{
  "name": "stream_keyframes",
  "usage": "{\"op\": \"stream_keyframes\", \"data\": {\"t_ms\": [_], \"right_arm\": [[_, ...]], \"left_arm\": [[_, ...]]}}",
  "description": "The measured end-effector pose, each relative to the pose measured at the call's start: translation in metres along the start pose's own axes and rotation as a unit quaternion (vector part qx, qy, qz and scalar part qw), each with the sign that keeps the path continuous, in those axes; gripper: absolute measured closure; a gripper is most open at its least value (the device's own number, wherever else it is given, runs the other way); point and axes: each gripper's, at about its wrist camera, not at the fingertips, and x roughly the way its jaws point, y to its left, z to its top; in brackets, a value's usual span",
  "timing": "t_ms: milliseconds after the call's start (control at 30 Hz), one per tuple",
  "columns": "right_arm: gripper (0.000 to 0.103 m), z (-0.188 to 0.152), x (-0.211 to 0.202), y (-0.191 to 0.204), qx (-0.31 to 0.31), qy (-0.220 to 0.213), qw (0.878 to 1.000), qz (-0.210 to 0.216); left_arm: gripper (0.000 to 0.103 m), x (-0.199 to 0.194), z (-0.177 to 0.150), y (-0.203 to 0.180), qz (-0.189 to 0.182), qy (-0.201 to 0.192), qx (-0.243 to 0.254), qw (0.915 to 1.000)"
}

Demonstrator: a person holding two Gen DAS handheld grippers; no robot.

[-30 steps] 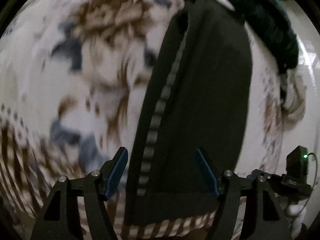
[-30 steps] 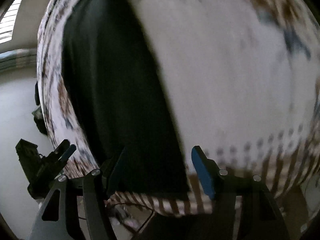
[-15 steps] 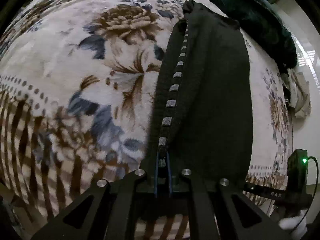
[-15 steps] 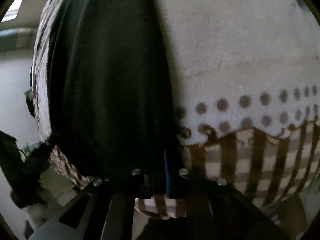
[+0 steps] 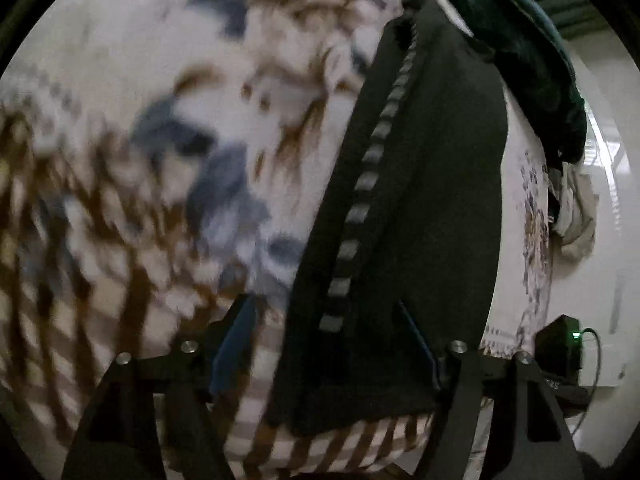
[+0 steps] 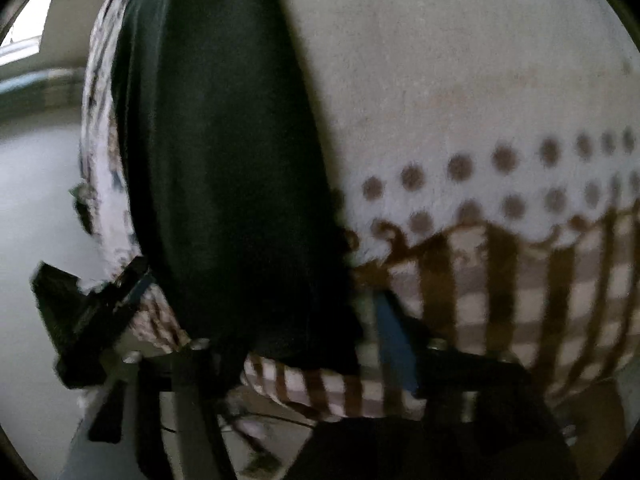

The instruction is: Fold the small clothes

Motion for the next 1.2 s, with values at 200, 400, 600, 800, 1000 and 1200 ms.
{"op": "stream_keyframes", "data": {"t_ms": [200, 400, 600, 800, 1000, 1200], "right_arm": [[0.054, -0.004, 0.016, -0.019, 0.047, -0.012, 0.997, 0.064], [0.088, -0.014, -0.003, -0.022, 0.039, -0.032, 0.995, 0.084], [0.089, -0.025, -0.05, 0.003, 0.002, -0.061, 0.992, 0.11], [0.089, -0.018, -0.11, 0.038, -0.021, -0.109, 0.984, 0.142], [0.089, 0.037, -0.163, 0.09, -0.044, -0.167, 0.971, 0.166], [0.089, 0.138, -0.205, 0.154, -0.067, -0.236, 0.956, 0.162]], "left_arm": [[0.042, 0.022, -0.006, -0.021, 0.038, 0.014, 0.055, 0.9977], [0.096, 0.003, -0.017, -0.055, 0.039, 0.001, 0.109, 0.9933], [0.096, -0.05, -0.009, -0.061, -0.036, -0.038, 0.05, 0.9974], [0.096, -0.086, 0.029, -0.084, -0.109, -0.069, 0.012, 0.9916], [0.096, -0.099, 0.111, -0.123, -0.165, -0.102, 0.01, 0.981], [0.096, -0.08, 0.225, -0.152, -0.209, -0.114, -0.01, 0.9711]]}}
